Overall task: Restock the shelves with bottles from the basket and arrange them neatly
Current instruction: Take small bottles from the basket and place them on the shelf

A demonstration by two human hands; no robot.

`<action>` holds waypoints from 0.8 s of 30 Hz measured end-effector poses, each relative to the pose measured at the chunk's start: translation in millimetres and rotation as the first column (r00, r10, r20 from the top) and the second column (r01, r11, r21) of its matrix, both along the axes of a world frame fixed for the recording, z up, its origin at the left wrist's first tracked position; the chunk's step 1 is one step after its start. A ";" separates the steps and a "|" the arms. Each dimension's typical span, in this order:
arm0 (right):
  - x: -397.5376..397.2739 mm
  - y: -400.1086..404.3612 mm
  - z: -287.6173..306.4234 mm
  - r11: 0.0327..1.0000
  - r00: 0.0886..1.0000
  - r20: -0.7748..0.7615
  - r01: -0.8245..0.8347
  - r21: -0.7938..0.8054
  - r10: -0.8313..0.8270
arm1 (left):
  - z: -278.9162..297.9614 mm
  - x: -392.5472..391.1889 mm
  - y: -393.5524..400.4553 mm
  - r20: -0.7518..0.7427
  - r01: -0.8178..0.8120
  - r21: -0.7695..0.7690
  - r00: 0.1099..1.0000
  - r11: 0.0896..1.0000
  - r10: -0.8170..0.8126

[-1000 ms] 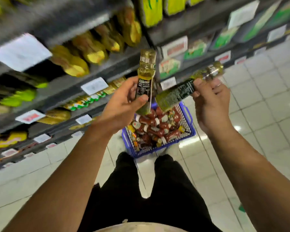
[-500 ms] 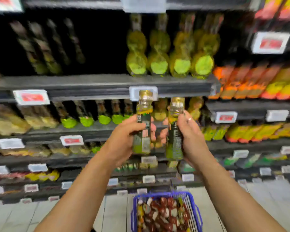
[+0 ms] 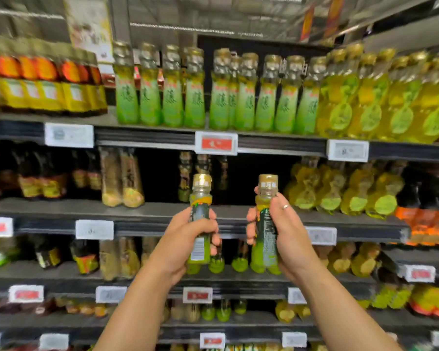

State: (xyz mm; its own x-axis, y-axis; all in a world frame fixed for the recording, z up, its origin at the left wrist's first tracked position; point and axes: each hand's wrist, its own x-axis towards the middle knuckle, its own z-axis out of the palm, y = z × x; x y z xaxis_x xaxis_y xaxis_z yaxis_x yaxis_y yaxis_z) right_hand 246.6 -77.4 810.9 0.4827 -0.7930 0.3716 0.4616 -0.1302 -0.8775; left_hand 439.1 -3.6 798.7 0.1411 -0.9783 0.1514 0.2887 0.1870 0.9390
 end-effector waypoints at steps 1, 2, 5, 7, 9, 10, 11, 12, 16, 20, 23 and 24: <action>8.4 -1.2 2.8 1.000 1.000 -0.010 -0.007 0.001 0.007 | 1.7 9.2 -1.0 0.008 -0.023 0.013 1.000 1.000 0.023; 16.0 -2.9 4.6 1.000 1.000 -0.023 -0.010 0.010 0.010 | 2.3 16.8 -2.6 0.022 -0.046 0.026 0.999 0.999 0.045; 35.4 -13.9 4.8 0.996 0.999 -0.047 -0.016 0.082 0.020 | -0.6 34.5 -11.2 0.071 -0.119 0.062 0.991 0.991 0.114; 43.6 -26.4 0.3 0.991 0.996 -0.072 -0.036 0.131 0.045 | -4.4 40.7 -19.7 0.092 -0.151 0.086 0.985 0.985 0.143; 48.1 -41.1 -4.6 0.983 0.990 -0.114 -0.068 0.169 0.088 | -7.1 43.8 -29.2 0.106 -0.154 0.100 0.984 0.983 0.144; 50.3 -48.8 -5.9 0.979 0.985 -0.130 -0.085 0.187 0.110 | -7.7 45.5 -34.2 0.124 -0.155 0.100 0.982 0.983 0.142; 52.4 -56.6 -6.2 0.975 0.983 -0.137 -0.096 0.201 0.125 | -7.9 47.1 -39.6 0.152 -0.155 0.097 0.978 0.983 0.139; 55.0 -64.9 -5.5 0.973 0.982 -0.138 -0.099 0.209 0.129 | -8.1 48.8 -45.8 0.185 -0.155 0.087 0.973 0.984 0.137; 60.2 -100.9 1.5 0.981 0.974 -0.212 -0.035 0.192 0.076 | -8.4 54.1 -76.7 0.253 -0.190 0.020 0.951 0.982 0.179; 66.7 -138.0 4.0 0.970 0.984 -0.177 0.028 0.242 0.016 | -12.9 56.2 -110.9 0.313 -0.275 0.006 0.914 0.961 0.259; 76.7 -160.0 3.8 0.978 0.994 -0.109 0.028 0.208 -0.006 | -15.4 58.8 -129.7 0.355 -0.305 -0.014 0.889 0.952 0.290; 79.6 -165.5 3.4 0.979 0.995 -0.096 0.014 0.205 0.005 | -15.4 59.0 -134.2 0.353 -0.306 -0.015 0.889 0.952 0.291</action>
State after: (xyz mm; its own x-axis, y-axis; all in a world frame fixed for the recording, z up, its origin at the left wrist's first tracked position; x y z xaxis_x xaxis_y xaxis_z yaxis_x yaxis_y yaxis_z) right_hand 326.2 -242.9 814.3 0.5043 -0.8499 0.1531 0.3746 0.0556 -0.9255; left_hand 498.1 -137.8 783.2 0.3733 -0.9045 0.2061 -0.1202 0.1731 0.9775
